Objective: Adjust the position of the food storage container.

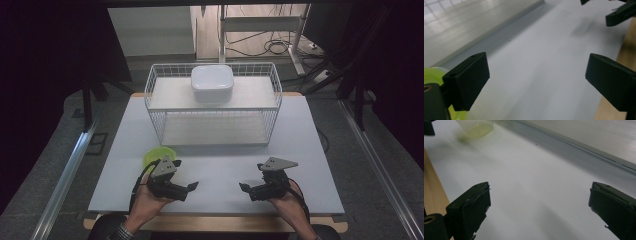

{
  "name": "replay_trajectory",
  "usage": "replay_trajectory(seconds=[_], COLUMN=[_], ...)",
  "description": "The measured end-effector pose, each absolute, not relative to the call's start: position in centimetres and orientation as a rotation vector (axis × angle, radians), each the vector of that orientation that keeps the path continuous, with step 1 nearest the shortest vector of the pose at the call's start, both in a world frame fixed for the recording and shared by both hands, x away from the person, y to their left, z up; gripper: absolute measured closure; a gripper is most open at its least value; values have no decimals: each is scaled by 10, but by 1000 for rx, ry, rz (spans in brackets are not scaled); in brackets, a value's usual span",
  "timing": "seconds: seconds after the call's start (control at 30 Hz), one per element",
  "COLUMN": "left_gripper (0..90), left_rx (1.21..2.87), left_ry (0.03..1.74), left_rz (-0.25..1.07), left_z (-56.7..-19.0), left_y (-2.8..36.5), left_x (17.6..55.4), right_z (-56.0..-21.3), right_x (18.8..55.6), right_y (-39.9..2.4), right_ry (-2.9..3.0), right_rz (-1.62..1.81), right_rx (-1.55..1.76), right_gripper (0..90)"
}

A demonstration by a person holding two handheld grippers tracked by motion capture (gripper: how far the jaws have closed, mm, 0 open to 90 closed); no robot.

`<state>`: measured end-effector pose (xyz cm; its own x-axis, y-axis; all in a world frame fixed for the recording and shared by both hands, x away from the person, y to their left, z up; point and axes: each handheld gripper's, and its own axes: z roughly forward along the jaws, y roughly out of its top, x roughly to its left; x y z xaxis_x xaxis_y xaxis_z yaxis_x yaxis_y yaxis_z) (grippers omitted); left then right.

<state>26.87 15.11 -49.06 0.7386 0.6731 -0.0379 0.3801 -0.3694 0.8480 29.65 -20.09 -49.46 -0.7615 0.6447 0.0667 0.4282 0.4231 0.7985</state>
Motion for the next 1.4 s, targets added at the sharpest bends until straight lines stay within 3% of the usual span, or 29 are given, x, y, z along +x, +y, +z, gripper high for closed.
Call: replay_trajectory(seconds=[0.13, 0.47, 0.57, 0.87, 1.4], left_gripper=[232, 812, 897, 899, 899], left_rx=[1978, 1850, 1831, 1835, 1926], left_ry=[825, 998, 1062, 1250, 1328], left_rz=[450, 508, 529, 488, 319], left_z=[-483, -477, -479, -502, -527], left_y=[167, 227, 246, 286, 278], left_x=[270, 282, 286, 302, 317], right_z=[-496, -500, -501, -503, -507], right_x=[297, 299, 300, 300, 300], right_y=[-201, -201, -201, -201, -197], right_ry=[2435, 2448, 2457, 2466, 2504], right_rz=[1242, 1202, 1183, 1168, 1126], right_rx=[936, 944, 940, 944, 925], right_gripper=[42, 45, 49, 50, 54])
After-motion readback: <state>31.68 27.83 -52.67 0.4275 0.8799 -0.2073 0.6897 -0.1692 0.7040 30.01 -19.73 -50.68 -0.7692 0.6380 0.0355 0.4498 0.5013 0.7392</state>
